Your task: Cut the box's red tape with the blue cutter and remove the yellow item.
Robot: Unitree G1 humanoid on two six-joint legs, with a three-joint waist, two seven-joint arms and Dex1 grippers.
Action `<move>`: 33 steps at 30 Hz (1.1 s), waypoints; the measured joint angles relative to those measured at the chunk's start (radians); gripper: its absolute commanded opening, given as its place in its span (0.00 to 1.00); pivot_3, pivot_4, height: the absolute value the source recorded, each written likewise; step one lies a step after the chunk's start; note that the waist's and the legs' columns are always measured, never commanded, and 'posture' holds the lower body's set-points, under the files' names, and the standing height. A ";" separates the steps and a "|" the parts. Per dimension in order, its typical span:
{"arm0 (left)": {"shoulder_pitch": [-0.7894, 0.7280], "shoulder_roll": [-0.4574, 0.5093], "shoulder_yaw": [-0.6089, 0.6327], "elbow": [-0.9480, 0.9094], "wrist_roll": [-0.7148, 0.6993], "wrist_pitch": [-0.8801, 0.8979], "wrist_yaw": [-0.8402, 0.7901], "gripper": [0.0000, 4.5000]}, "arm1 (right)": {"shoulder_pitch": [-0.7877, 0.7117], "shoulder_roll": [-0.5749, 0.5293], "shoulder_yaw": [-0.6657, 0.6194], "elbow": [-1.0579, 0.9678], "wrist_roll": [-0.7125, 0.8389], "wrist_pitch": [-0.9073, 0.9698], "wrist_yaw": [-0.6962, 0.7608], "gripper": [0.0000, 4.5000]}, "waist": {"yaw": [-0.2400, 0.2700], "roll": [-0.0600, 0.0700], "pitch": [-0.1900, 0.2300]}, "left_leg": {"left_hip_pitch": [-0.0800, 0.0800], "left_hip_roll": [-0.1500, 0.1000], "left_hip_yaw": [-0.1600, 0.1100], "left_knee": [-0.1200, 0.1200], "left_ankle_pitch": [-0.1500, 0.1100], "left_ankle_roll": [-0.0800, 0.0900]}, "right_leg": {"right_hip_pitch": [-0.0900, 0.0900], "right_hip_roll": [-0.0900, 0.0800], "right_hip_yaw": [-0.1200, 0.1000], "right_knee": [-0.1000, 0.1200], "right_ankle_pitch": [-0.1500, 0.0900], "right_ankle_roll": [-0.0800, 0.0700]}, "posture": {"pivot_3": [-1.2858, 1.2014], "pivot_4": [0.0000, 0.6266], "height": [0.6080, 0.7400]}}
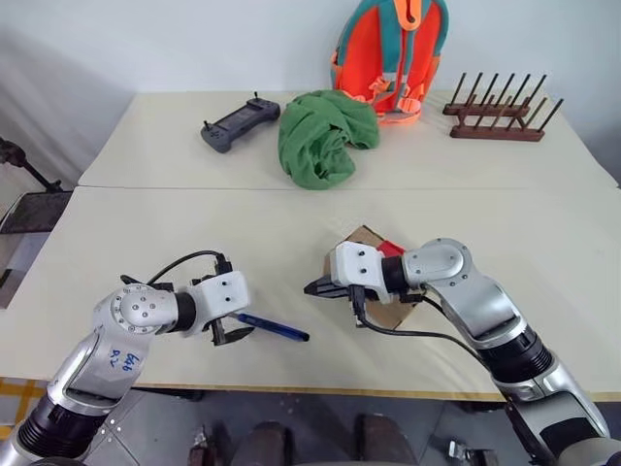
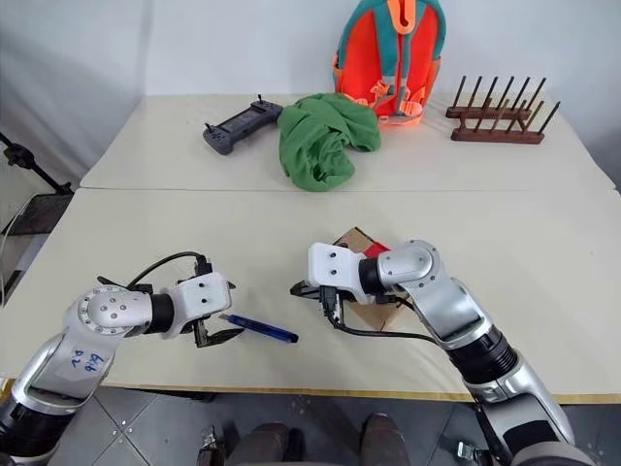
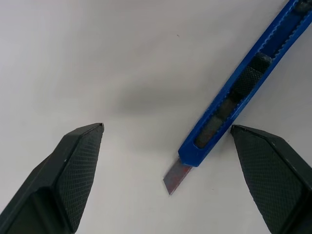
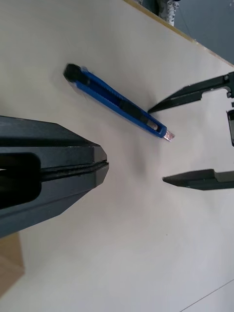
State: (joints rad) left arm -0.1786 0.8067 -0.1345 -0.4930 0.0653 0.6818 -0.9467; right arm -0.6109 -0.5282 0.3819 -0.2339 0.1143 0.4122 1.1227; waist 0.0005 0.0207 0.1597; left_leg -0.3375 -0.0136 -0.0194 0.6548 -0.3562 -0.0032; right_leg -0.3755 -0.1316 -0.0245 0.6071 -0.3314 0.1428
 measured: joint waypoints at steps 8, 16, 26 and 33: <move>-0.065 -0.029 0.002 0.194 -0.111 -0.168 -0.103 0.99 | 0.000 -0.004 0.000 0.000 0.007 0.001 -0.012 0.00 | 0.008 0.000 0.000 | -0.004 -0.010 -0.003 0.001 -0.005 0.008 | 0.000 -0.008 -0.013 -0.002 0.001 0.001 | 0.52 0.24 1.00; -0.116 -0.051 -0.015 0.353 -0.151 -0.380 -0.177 0.99 | 0.000 -0.010 0.000 -0.022 0.013 0.005 -0.024 0.00 | 0.020 0.000 0.000 | -0.017 -0.013 -0.014 0.011 -0.006 0.009 | 0.000 -0.010 -0.032 -0.002 0.002 0.004 | 0.52 0.24 1.00; -0.122 -0.024 -0.043 0.401 -0.153 -0.592 -0.266 0.99 | 0.019 -0.026 -0.005 -0.041 0.037 0.014 -0.029 0.00 | 0.011 -0.001 0.001 | -0.017 -0.014 -0.014 0.011 -0.006 0.008 | 0.000 -0.010 -0.044 -0.002 0.005 0.009 | 0.52 0.24 1.00; -0.115 -0.024 -0.043 0.428 -0.160 -0.654 -0.281 0.99 | 0.112 -0.062 -0.124 -0.090 0.160 -0.003 0.013 0.00 | 0.011 -0.002 0.001 | -0.017 -0.013 -0.013 0.011 -0.006 0.008 | 0.001 -0.010 -0.048 -0.003 0.006 0.012 | 0.52 0.24 1.00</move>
State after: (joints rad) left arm -0.2935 0.7828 -0.1780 -0.0652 -0.0951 0.0275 -1.2278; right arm -0.4985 -0.5903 0.2578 -0.3239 0.2739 0.4094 1.1359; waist 0.0112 0.0184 0.1612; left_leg -0.3548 -0.0263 -0.0319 0.6660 -0.3622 0.0048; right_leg -0.3742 -0.1420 -0.0726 0.6040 -0.3249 0.1549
